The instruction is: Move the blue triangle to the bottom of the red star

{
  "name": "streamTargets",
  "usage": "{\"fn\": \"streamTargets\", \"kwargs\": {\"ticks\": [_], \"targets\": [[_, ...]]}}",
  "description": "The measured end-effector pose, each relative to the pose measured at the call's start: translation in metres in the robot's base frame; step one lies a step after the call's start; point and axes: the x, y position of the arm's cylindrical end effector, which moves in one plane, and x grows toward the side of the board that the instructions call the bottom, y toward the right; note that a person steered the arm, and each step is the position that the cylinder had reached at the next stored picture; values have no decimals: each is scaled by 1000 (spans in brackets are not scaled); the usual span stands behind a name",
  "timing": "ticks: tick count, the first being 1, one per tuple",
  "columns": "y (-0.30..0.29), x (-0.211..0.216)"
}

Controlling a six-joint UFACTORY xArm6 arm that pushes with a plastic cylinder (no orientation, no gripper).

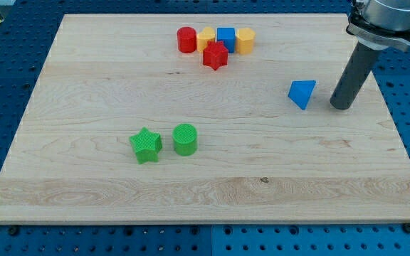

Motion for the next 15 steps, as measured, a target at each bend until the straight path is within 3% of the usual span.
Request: {"fn": "streamTargets", "kwargs": {"ticks": [2, 10, 15], "targets": [[0, -18], [-69, -5], [-74, -53]]}}
